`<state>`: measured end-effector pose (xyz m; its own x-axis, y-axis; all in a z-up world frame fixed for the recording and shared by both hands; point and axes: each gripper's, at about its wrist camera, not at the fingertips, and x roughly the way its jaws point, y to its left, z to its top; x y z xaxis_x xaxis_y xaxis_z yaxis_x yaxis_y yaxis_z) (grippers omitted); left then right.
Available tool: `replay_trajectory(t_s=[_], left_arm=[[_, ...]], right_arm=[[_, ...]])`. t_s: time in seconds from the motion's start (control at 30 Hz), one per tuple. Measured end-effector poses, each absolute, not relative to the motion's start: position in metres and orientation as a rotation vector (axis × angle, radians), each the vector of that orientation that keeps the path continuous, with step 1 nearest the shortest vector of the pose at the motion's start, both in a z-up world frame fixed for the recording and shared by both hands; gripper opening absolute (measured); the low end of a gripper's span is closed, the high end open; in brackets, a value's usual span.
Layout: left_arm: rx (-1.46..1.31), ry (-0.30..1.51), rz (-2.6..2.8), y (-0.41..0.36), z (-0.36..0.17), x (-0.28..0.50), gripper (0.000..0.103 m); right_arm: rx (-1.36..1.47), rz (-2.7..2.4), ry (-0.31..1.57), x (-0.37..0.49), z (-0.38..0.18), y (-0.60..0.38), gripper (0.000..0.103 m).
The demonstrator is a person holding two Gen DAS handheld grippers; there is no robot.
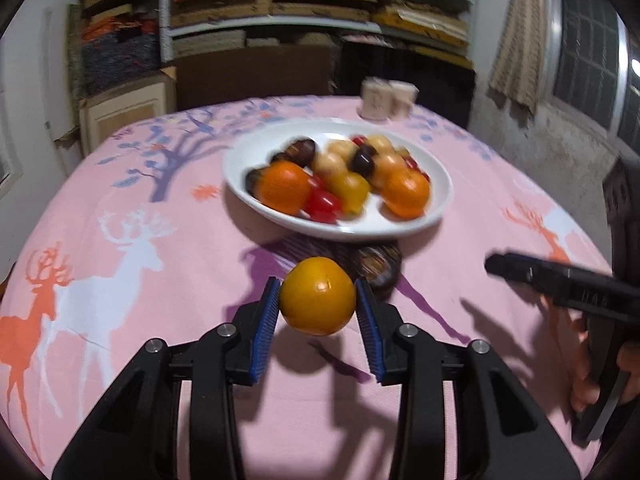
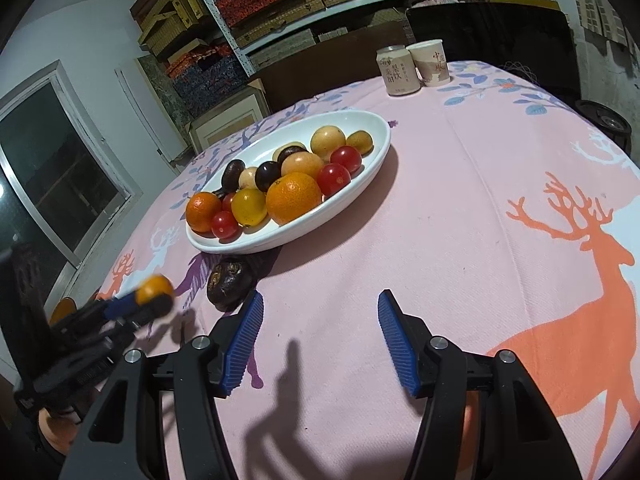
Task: Organize fruits
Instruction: 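Close the left tool on a yellow tomato while the right tool closes on the last dark plum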
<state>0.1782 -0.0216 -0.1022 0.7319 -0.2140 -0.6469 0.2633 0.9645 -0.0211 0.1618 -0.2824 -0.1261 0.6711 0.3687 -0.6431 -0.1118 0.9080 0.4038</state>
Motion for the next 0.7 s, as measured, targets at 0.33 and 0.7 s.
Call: replay_trajectory(t_s=[0.33, 0.7], left_arm=[[-0.033, 0.697, -0.202, 0.013, -0.093, 0.187, 0.037], [-0.035, 0.708, -0.218, 0.012, -0.095, 0.188, 0.037]], right_arm=[[0.019, 0.303, 0.85, 0.192, -0.113, -0.178, 0.06], [0.004, 0.293, 0.895, 0.203, -0.125, -0.158, 0.047]])
